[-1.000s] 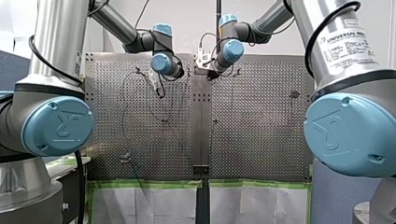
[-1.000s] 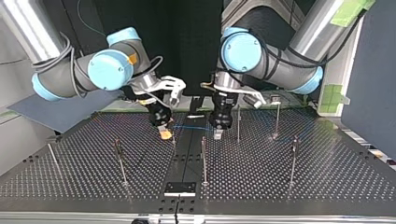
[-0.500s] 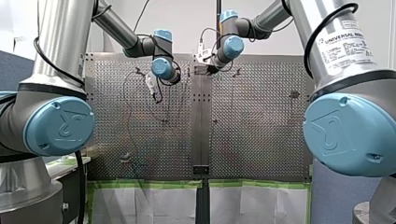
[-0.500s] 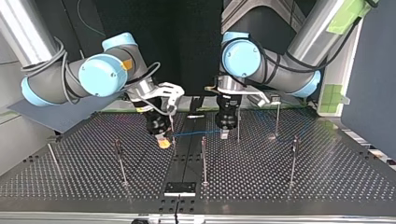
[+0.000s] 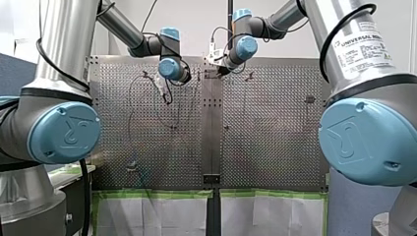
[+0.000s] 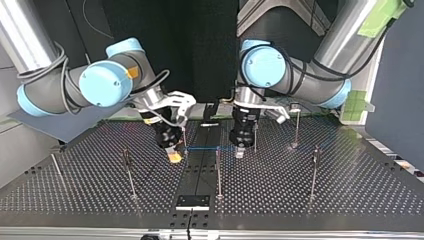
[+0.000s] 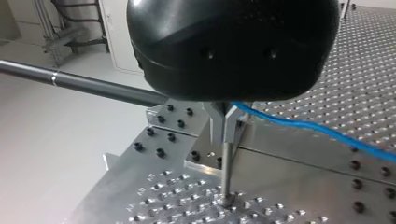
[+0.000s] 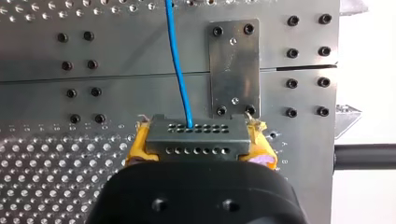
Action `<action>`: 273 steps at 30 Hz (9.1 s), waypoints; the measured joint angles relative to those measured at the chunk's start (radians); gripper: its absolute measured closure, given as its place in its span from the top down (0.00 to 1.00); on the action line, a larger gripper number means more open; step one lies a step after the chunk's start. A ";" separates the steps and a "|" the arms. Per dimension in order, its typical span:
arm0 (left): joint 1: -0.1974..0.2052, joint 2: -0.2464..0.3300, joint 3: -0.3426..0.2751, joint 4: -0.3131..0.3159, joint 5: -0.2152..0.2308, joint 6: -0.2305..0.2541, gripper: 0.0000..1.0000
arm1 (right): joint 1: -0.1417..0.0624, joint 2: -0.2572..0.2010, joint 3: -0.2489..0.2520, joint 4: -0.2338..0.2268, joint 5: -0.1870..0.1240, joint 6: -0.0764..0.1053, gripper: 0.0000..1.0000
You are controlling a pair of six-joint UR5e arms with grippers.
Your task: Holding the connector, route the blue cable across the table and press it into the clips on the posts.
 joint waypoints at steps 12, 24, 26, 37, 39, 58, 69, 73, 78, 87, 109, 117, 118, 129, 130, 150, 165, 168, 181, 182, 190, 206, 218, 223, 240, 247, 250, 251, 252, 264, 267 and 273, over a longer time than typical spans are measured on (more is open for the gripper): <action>0.032 -0.087 0.067 -0.011 0.046 -0.008 0.00 | -0.028 0.038 -0.025 -0.005 -0.039 0.022 0.00; 0.066 -0.138 0.131 -0.021 0.076 -0.021 0.00 | -0.073 0.043 -0.042 -0.010 -0.065 0.030 0.00; 0.067 -0.138 0.134 -0.028 0.074 -0.021 0.20 | -0.078 0.043 -0.042 -0.010 -0.067 0.031 0.00; 0.052 -0.130 0.136 -0.093 0.017 0.006 1.00 | -0.095 0.043 -0.043 -0.009 -0.069 0.031 0.00; 0.048 -0.122 0.136 -0.112 0.010 0.012 1.00 | -0.097 0.043 -0.042 -0.009 -0.069 0.031 0.00; -0.013 0.038 0.019 -0.277 0.080 0.023 1.00 | -0.115 0.041 -0.043 -0.005 -0.061 0.031 0.00; -0.067 0.118 0.018 -0.258 0.059 0.052 1.00 | -0.131 0.041 -0.043 -0.004 -0.061 0.035 0.00; -0.097 0.108 0.045 -0.250 0.031 0.055 1.00 | -0.136 0.042 -0.043 -0.004 -0.062 0.039 0.00; -0.139 0.070 0.087 -0.270 -0.011 0.068 1.00 | -0.137 0.041 -0.042 -0.003 -0.063 0.041 0.00; -0.221 0.004 0.168 -0.299 -0.092 0.088 1.00 | -0.138 0.040 -0.042 -0.003 -0.063 0.041 0.00; -0.242 -0.135 0.359 -0.370 -0.148 0.115 1.00 | -0.139 0.040 -0.042 -0.002 -0.064 0.051 0.00; -0.232 -0.159 0.384 -0.350 -0.142 0.115 1.00 | -0.138 0.040 -0.042 -0.003 -0.066 0.051 0.00; -0.230 -0.161 0.385 -0.349 -0.140 0.114 1.00 | -0.138 0.040 -0.042 -0.003 -0.066 0.051 0.00; -0.207 -0.237 0.454 -0.375 -0.121 0.110 1.00 | -0.138 0.040 -0.042 -0.002 -0.070 0.056 0.00; -0.206 -0.245 0.463 -0.377 -0.121 0.110 1.00 | -0.138 0.040 -0.042 -0.002 -0.070 0.056 0.00; -0.203 -0.329 0.573 -0.406 -0.170 0.110 0.78 | -0.139 0.040 -0.043 -0.003 -0.075 0.058 0.00; -0.220 -0.327 0.540 -0.425 -0.232 0.129 0.00 | -0.136 0.040 -0.036 -0.001 -0.077 0.064 0.00; -0.222 -0.327 0.518 -0.412 -0.248 0.129 0.00 | -0.136 0.040 -0.026 -0.001 -0.077 0.065 0.00; -0.245 -0.299 0.416 -0.312 -0.268 0.110 0.00 | -0.135 0.040 0.059 -0.003 -0.076 0.059 0.00; -0.246 -0.299 0.408 -0.305 -0.268 0.107 0.00 | -0.136 0.040 0.067 -0.003 -0.076 0.058 0.00; -0.239 -0.299 0.344 -0.241 -0.266 0.070 0.00 | -0.142 0.040 0.136 -0.005 -0.076 0.054 0.00; -0.226 -0.302 0.216 -0.113 -0.256 0.058 0.00 | -0.148 0.039 0.222 -0.007 -0.075 0.032 0.00; -0.179 -0.323 0.116 -0.013 -0.176 0.064 0.00 | -0.150 0.040 0.296 -0.043 -0.074 0.030 0.00; -0.184 -0.357 0.078 0.025 -0.155 0.064 0.00 | -0.150 0.040 0.303 -0.048 -0.072 0.029 0.00; -0.222 -0.382 -0.078 0.181 -0.072 0.000 0.00 | -0.150 0.043 0.395 -0.138 -0.061 0.042 0.00; -0.221 -0.382 -0.137 0.240 -0.052 -0.019 0.00 | -0.158 0.046 0.430 -0.197 -0.031 0.043 0.00; -0.222 -0.382 -0.162 0.265 -0.032 -0.031 0.00 | -0.163 0.051 0.443 -0.222 -0.022 0.027 0.00; -0.222 -0.382 -0.170 0.273 -0.026 -0.034 0.00 | -0.165 0.053 0.448 -0.229 -0.019 0.021 0.00; -0.222 -0.382 -0.180 0.283 -0.020 -0.038 0.00 | -0.166 0.054 0.453 -0.236 -0.017 0.015 0.00; -0.222 -0.397 -0.216 0.326 0.040 -0.103 0.00 | -0.179 0.062 0.498 -0.327 -0.014 0.001 0.00; -0.221 -0.420 -0.192 0.304 0.040 -0.110 0.00 | -0.182 0.062 0.499 -0.333 -0.016 0.000 0.00; -0.210 -0.467 -0.144 0.256 0.036 -0.130 0.00 | -0.183 0.063 0.499 -0.337 -0.022 0.000 0.00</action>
